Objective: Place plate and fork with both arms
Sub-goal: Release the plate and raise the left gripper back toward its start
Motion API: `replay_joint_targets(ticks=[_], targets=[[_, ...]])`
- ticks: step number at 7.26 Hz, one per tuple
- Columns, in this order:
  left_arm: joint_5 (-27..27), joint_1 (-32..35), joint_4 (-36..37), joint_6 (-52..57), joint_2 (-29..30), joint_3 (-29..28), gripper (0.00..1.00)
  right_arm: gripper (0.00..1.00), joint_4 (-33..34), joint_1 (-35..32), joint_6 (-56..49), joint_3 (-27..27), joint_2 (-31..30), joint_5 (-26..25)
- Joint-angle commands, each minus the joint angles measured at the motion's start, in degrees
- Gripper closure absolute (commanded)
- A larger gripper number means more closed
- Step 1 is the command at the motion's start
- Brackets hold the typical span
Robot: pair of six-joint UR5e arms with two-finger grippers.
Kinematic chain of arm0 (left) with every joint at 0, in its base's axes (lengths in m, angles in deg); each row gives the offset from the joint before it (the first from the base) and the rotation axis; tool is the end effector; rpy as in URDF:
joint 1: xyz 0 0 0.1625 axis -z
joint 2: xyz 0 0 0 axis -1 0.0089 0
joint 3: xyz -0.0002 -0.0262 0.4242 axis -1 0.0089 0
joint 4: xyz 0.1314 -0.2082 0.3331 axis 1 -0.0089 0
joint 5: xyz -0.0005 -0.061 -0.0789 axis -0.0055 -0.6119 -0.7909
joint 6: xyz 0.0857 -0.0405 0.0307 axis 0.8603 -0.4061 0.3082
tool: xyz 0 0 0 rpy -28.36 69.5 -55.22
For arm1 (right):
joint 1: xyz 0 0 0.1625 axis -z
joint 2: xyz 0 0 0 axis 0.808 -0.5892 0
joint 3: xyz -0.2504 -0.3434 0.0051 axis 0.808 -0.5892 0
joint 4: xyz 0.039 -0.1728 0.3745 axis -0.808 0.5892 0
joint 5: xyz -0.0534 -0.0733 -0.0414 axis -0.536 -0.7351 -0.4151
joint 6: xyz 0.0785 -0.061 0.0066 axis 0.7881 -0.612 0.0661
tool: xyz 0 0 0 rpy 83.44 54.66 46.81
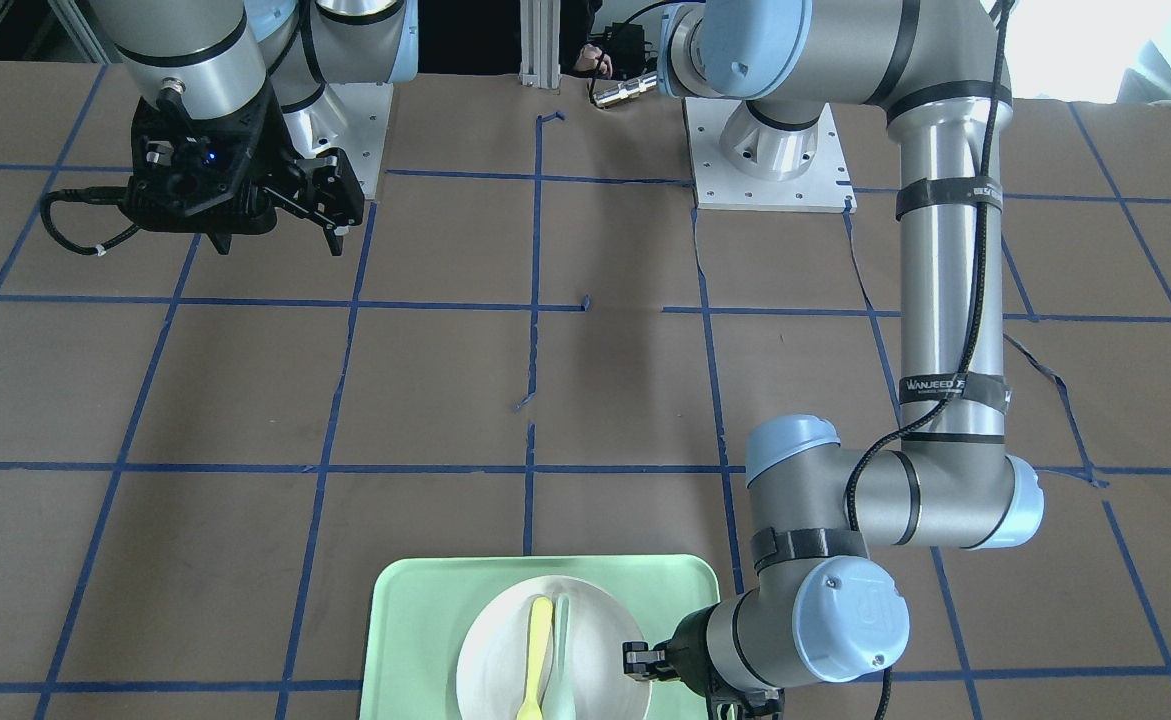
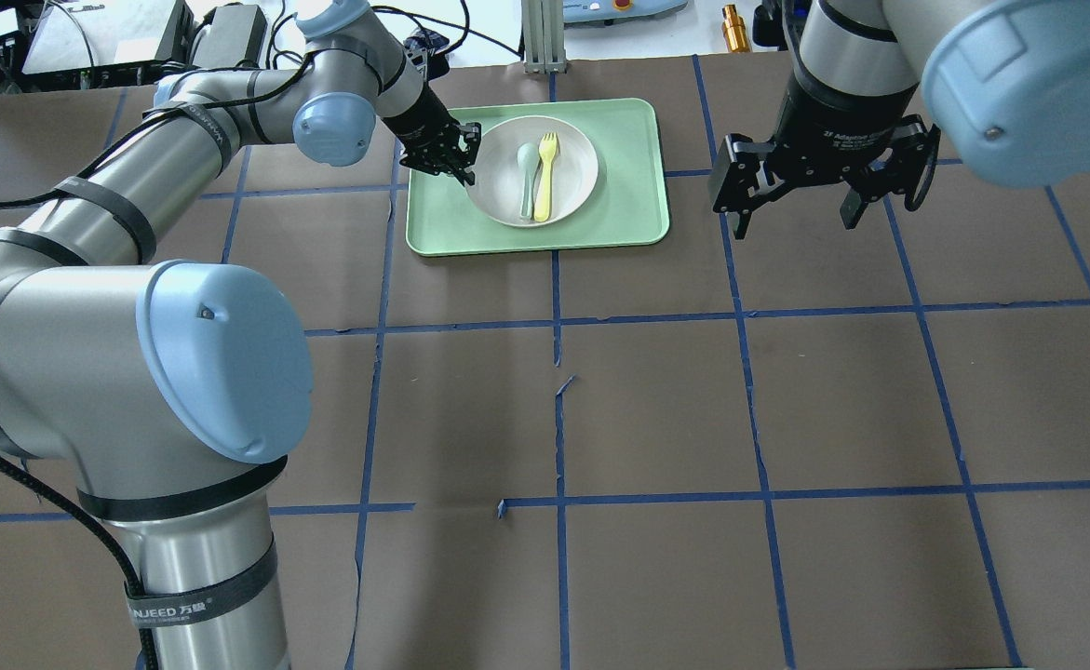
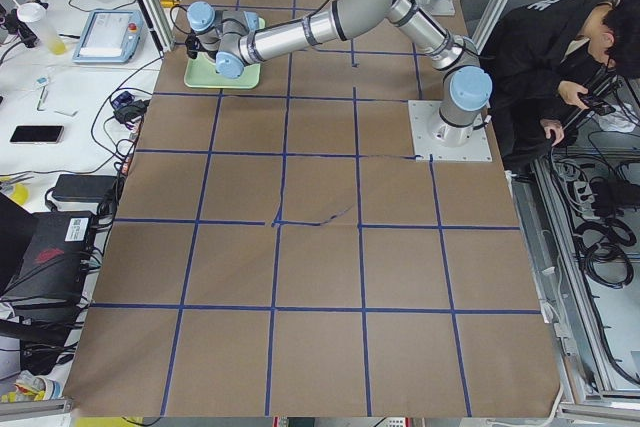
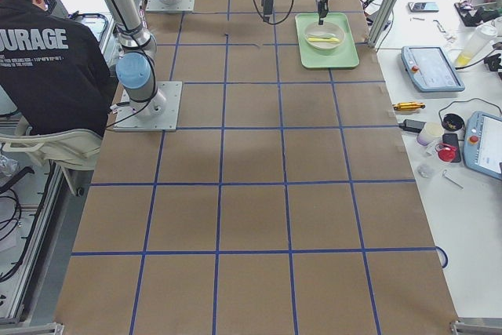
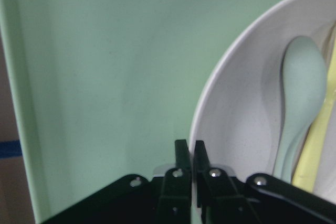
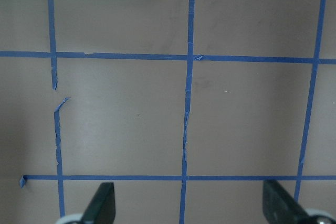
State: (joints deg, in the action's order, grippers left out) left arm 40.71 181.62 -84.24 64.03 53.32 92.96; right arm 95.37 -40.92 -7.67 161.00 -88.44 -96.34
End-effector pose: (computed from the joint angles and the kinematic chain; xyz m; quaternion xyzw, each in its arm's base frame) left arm -0.1948 -0.7775 0.1837 -0.0012 -0.9861 0.0087 0.1659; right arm 0.1708 -0.4828 0.4859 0.0170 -0.9996 -0.0136 0.0199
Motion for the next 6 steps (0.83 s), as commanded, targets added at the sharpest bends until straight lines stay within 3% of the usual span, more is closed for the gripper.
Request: replay_joint_targets(ticks=[1,2,4,6], targets=[[2.0,-0.5,1.1,2.2,-5.5,6.6,0.00,0.00,0.0,0.0,0.0,0.0,0.0,0.1],[8.8,-1.7,0.2,2.4,-9.2,9.0,0.00,0.00,0.0,0.0,0.0,0.0,0.0,0.1],[16.1,-3.2,-6.7,4.2,-21.1,18.2,0.00,0.00,0.0,0.0,0.0,0.0,0.0,0.1],[16.5,-2.9,-12.5,3.3,-34.5,27.2,0.00,0.00,0.0,-0.1,0.0,0.0,0.0,0.1]])
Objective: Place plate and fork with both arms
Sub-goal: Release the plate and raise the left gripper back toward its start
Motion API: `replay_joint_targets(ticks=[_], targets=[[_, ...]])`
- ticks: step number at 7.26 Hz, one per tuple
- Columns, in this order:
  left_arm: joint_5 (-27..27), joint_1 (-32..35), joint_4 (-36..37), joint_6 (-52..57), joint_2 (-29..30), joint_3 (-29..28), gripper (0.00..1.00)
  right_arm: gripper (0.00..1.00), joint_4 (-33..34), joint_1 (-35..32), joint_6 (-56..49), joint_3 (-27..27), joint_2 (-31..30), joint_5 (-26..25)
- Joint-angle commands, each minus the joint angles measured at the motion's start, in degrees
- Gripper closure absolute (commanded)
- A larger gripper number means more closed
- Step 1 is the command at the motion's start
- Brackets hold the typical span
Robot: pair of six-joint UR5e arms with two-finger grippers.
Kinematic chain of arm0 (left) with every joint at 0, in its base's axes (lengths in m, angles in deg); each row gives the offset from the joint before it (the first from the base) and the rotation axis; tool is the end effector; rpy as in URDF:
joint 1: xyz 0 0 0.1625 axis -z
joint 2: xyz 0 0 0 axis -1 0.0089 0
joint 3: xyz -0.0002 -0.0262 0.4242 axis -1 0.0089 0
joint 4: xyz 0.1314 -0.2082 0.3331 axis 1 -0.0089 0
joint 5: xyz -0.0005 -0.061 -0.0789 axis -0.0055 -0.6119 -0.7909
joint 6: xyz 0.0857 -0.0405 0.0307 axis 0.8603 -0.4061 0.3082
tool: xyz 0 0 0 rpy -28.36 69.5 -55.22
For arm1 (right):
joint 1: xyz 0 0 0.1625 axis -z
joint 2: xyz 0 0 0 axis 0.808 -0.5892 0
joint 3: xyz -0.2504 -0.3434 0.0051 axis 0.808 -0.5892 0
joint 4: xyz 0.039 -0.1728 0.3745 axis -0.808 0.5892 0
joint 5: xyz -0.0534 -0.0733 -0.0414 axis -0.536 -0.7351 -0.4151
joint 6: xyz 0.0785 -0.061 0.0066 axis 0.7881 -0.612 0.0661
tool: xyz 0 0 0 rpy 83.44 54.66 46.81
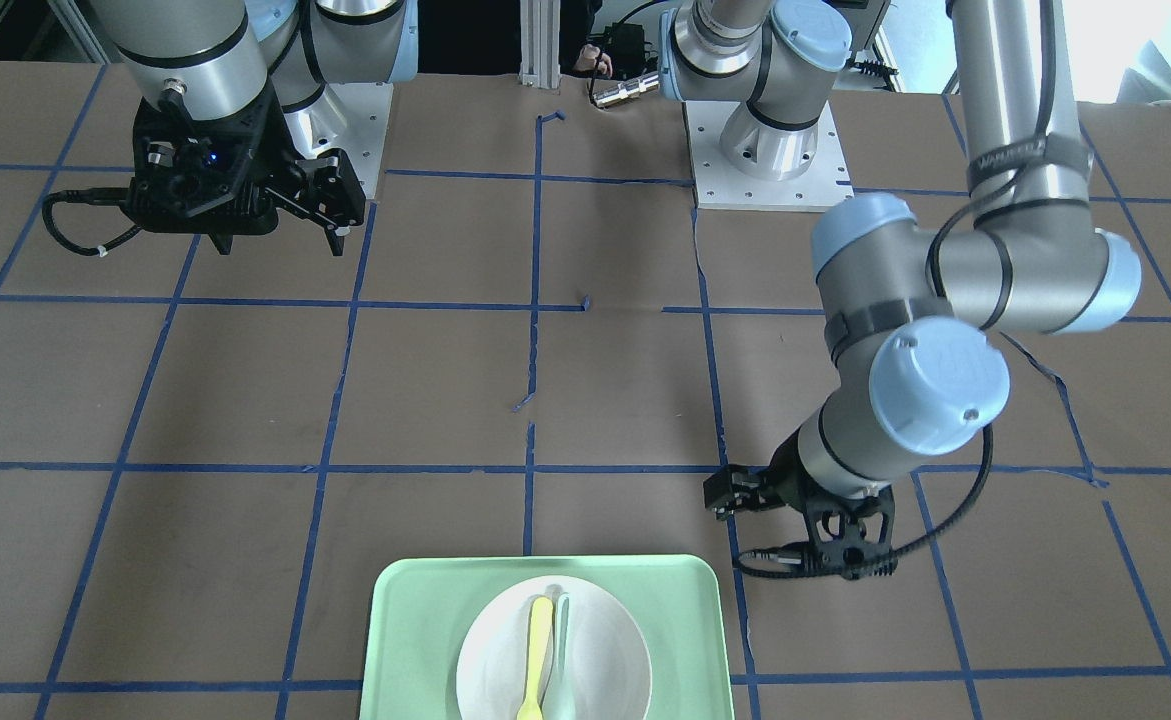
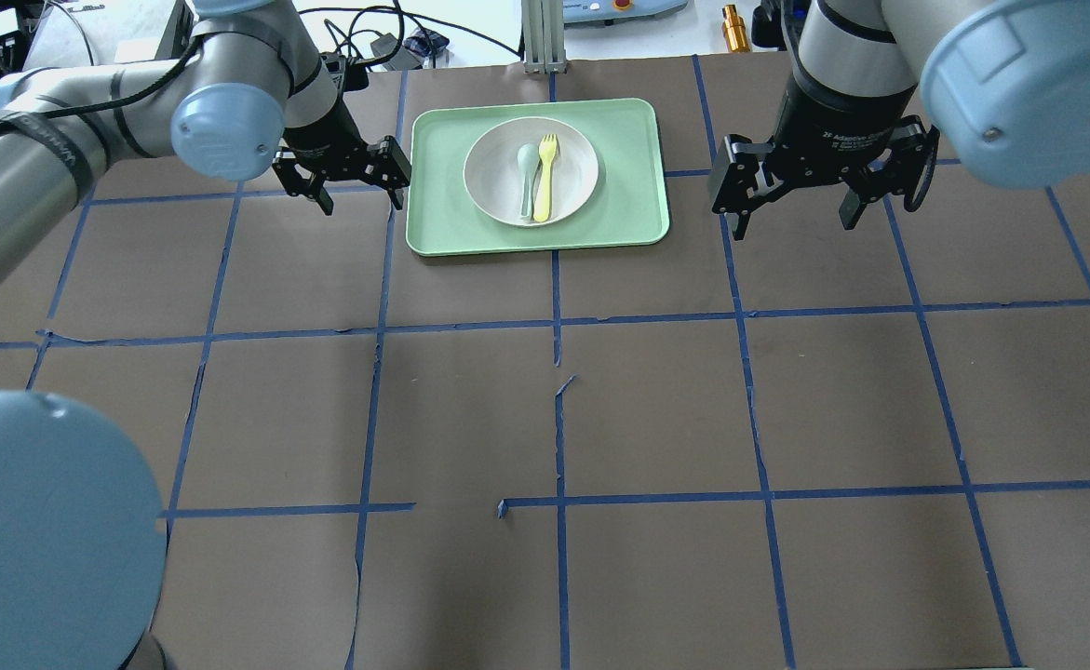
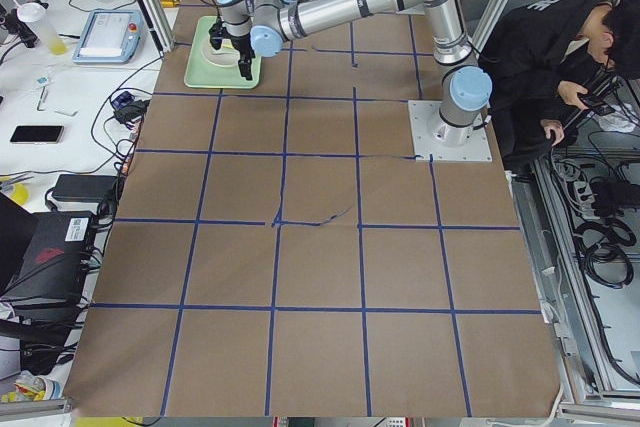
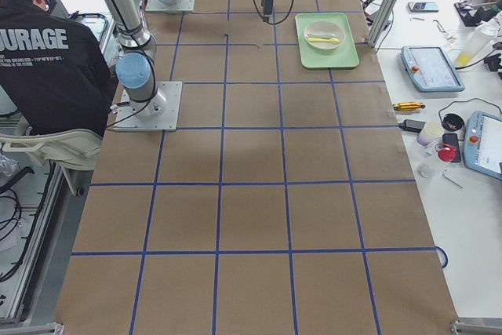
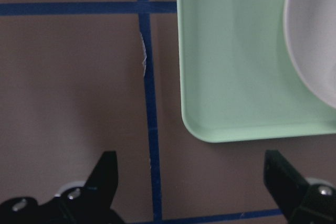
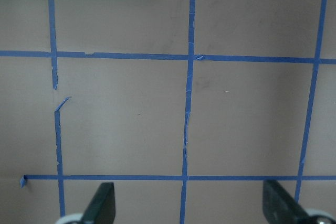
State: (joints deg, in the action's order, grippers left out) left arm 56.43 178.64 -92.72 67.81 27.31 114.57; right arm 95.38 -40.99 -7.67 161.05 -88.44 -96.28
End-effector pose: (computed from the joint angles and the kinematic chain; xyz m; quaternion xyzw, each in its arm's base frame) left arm -0.1296 -0.6375 0.3138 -0.0050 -0.9994 -0.0197 0.0294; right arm 0.1715 -0.4825 0.4855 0.0176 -0.9996 -0.0140 0.0194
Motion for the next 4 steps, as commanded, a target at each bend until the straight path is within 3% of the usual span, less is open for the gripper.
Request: replay_joint_targets(ticks=[1,4], targets=[[0.8,0.4,-4.9,-2.9,-14.1,8.2,0.00,0.00,0.0,0.0,0.0,0.0,0.0,0.0],[0.8,0.7,-11.0,-7.9,-23.6,6.8,0.00,0.00,-0.1,0.0,0.0,0.0,0.0,0.0]])
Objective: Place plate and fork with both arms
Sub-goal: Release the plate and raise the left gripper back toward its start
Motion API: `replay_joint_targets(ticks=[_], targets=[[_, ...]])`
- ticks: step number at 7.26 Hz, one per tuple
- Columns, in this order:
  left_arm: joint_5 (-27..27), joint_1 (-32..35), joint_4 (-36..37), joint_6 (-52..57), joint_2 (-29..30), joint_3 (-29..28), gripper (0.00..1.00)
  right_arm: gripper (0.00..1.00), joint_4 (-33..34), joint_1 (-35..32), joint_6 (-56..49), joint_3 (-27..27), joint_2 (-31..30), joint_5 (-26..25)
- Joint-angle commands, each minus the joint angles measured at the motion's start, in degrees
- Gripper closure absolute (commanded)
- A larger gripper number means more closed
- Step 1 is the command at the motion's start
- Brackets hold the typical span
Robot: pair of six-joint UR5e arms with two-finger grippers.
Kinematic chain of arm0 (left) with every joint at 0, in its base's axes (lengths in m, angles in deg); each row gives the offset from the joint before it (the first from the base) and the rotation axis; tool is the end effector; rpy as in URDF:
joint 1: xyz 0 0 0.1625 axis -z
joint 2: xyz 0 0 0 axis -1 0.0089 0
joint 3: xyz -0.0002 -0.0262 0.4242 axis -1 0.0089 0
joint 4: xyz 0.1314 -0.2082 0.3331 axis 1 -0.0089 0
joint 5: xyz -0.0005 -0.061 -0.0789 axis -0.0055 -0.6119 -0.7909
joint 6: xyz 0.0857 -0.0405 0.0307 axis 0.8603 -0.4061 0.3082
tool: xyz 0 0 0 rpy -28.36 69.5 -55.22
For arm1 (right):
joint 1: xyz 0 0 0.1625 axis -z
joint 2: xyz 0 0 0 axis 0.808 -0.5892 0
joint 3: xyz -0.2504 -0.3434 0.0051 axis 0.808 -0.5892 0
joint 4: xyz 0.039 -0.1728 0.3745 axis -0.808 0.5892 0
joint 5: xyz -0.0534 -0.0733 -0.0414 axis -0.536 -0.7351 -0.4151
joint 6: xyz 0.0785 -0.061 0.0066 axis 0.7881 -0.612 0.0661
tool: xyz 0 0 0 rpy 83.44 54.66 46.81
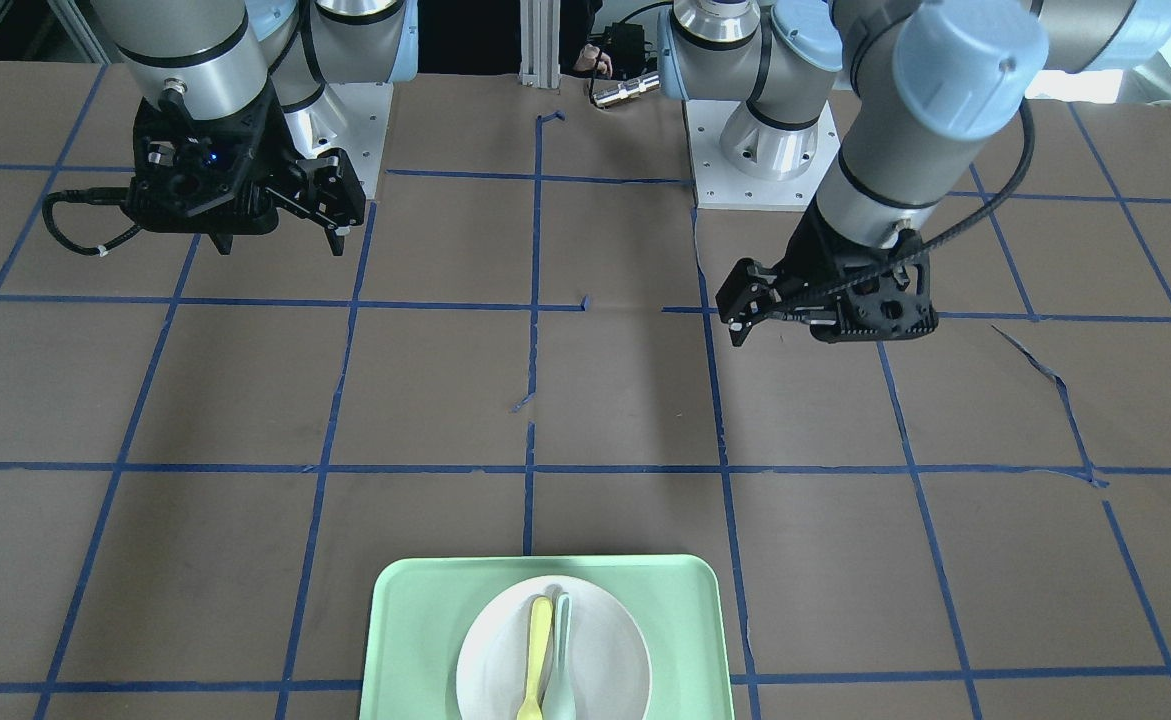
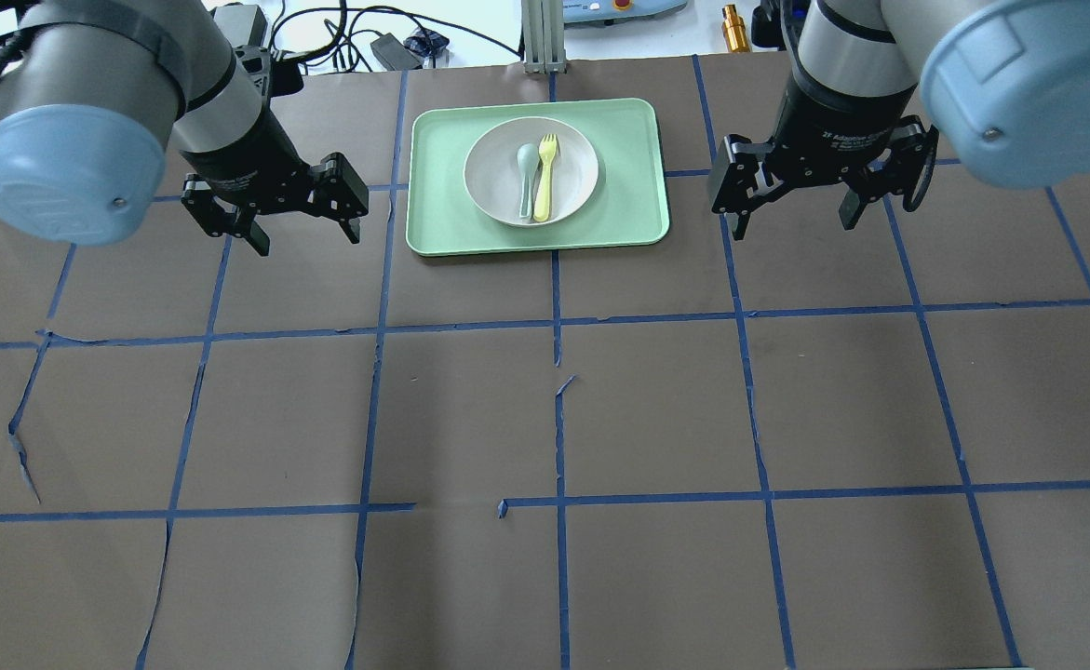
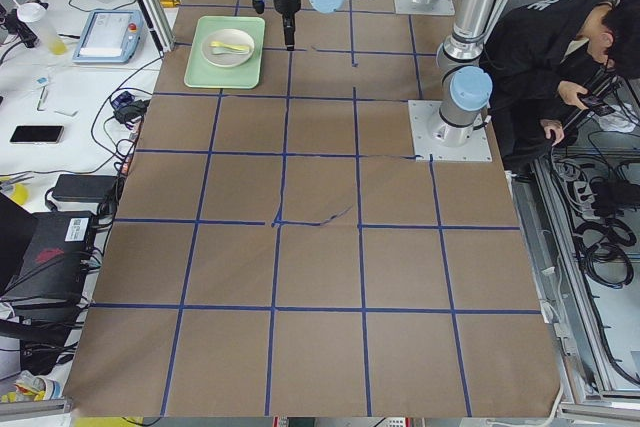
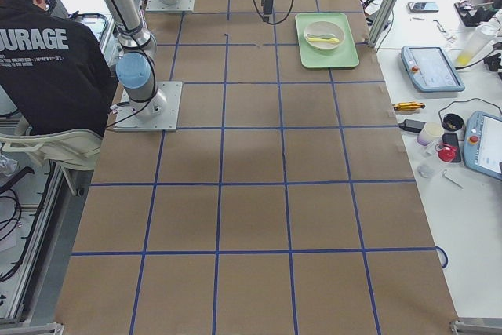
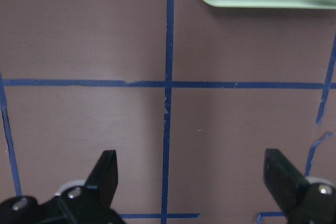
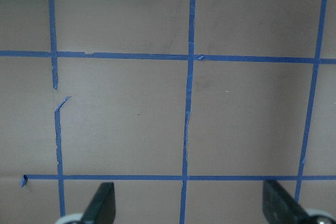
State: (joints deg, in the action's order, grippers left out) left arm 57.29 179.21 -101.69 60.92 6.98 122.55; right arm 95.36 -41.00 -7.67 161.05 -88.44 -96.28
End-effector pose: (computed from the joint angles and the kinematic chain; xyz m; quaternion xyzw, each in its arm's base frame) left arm -0.1351 -0.5165 0.4367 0.0493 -0.9985 0.0082 0.0219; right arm 0.1716 -0.4824 0.4855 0.0177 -0.9996 -0.0142 0.0195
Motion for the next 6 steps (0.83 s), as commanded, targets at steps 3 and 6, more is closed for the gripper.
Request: replay_joint_targets(ticks=[3,6], targets=[[0.1,0.3,-5.0,0.0,-4.1,-2.7,0.00,0.00,0.9,-0.1,0.3,0.2,0.2,-0.1],[4.2,0.4,-4.0,-0.4,-3.7,-2.1,0.00,0.00,7.6,-4.3,0.9,-0.3,4.8,0.0]])
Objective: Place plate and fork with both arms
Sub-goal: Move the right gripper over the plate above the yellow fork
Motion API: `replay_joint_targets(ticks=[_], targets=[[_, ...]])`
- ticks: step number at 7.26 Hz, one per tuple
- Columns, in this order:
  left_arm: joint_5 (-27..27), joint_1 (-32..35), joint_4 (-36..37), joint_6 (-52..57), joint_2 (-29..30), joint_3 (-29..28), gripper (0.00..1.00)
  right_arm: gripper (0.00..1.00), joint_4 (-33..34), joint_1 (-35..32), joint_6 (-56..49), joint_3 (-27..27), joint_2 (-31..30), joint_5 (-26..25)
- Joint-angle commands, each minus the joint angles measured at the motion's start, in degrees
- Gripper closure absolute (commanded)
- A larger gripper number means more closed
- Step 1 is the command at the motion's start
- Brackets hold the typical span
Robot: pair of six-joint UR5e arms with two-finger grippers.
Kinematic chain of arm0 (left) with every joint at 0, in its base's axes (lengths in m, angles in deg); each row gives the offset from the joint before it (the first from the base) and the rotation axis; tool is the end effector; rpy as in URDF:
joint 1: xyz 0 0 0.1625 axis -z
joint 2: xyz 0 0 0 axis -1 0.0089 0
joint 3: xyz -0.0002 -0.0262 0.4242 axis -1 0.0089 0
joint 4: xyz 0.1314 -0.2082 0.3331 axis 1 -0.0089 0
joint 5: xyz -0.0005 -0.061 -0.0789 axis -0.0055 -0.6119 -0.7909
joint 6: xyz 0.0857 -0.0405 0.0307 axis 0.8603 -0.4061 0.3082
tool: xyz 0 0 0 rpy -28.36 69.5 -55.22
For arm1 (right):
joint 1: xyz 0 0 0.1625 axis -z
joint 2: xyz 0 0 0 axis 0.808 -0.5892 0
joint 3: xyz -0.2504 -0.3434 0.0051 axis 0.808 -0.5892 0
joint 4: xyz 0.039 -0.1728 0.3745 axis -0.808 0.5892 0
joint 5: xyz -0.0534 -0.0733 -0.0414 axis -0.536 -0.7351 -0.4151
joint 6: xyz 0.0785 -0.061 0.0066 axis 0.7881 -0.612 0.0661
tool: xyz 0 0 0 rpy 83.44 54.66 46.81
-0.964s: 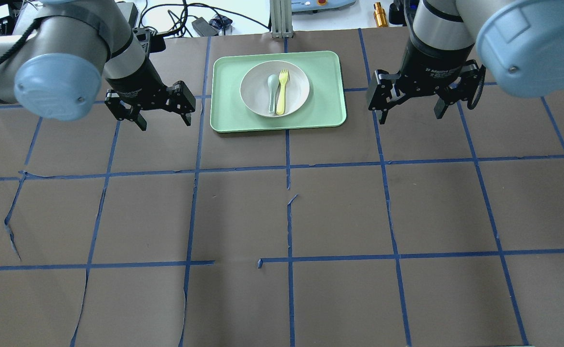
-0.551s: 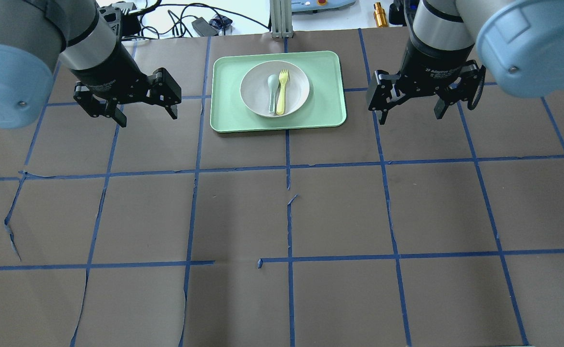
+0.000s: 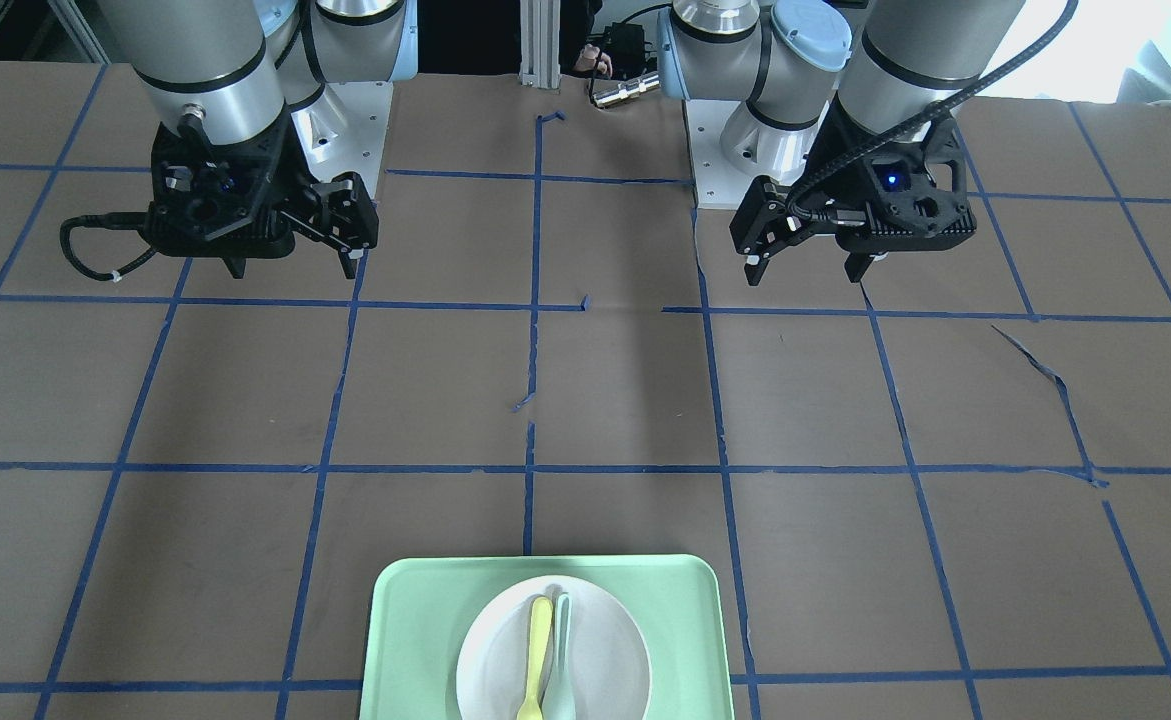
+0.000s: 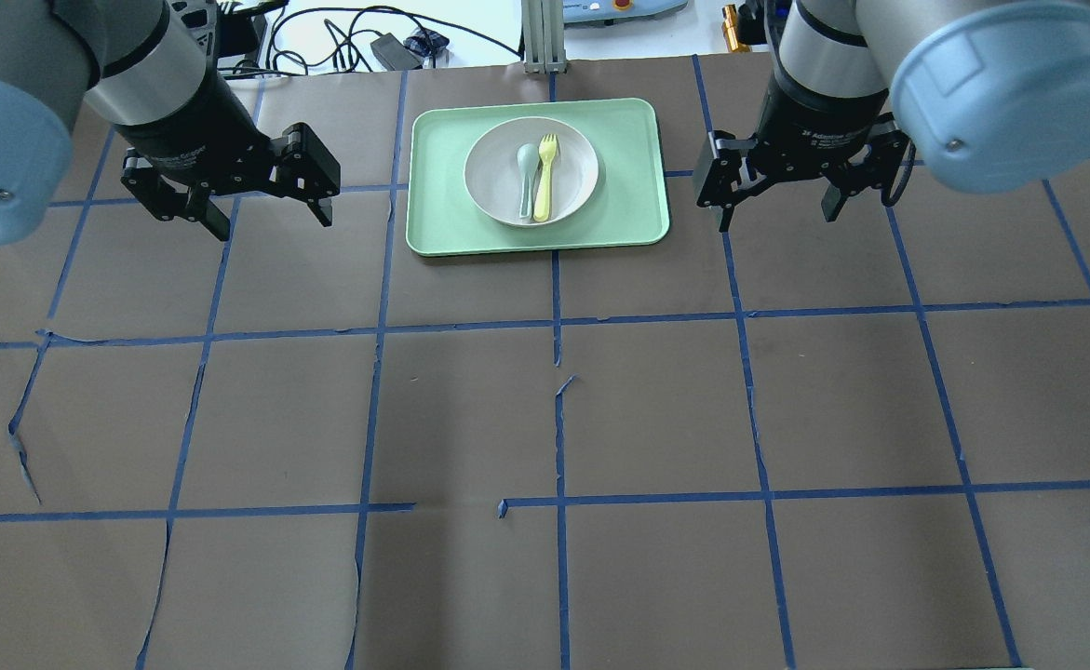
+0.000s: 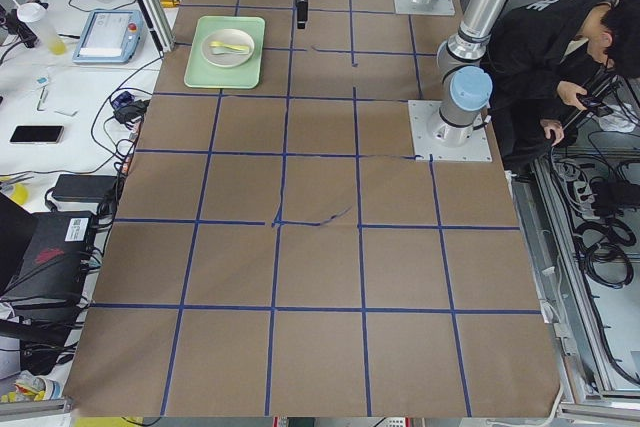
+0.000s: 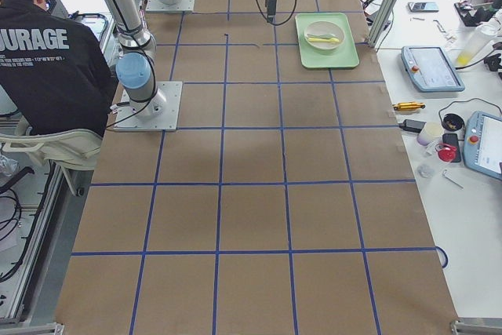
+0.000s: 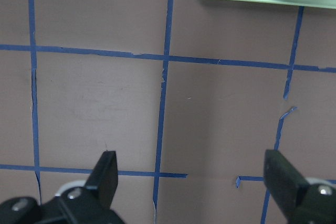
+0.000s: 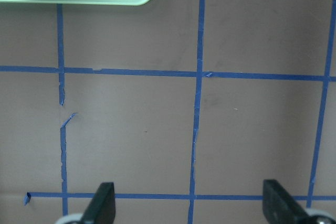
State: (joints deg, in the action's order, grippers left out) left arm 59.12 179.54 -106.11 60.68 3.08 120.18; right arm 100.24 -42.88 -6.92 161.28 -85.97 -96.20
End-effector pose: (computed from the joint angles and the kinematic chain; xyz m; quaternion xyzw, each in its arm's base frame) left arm -0.1348 -0.4933 0.4835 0.0485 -0.9985 0.0250 0.0068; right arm 0.1900 -0.4981 0.4701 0.0272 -0.9995 0.0051 0.0174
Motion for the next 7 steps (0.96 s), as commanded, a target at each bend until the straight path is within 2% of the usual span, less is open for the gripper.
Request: replay_joint_targets(ticks=[1,2,4,5,7], targets=[[2.6,1.3,0.4,-0.2,0.2,0.2,0.00,0.00,4.6,-4.4,0.3,-1.7,5.1,0.0],[4.0,2.7,0.6,-0.8,0.3,0.2,0.00,0.00,5.3,-5.0,4.4,-5.8,8.7,0.3],[3.4,2.9,0.6,-0.1,0.3,0.4,0.00,0.00,5.6,-8.8,8.6,-14.8,18.2,-0.2],[3.4,3.0,0.6,-0.6,0.2,0.4,0.00,0.00,10.9,-10.3,13.6,-16.7,22.6,-0.2],[3.2,3.0,0.5,-0.2,0.0,0.5,0.00,0.00,18.7,-11.6,16.4,-18.7,28.6,-0.2]])
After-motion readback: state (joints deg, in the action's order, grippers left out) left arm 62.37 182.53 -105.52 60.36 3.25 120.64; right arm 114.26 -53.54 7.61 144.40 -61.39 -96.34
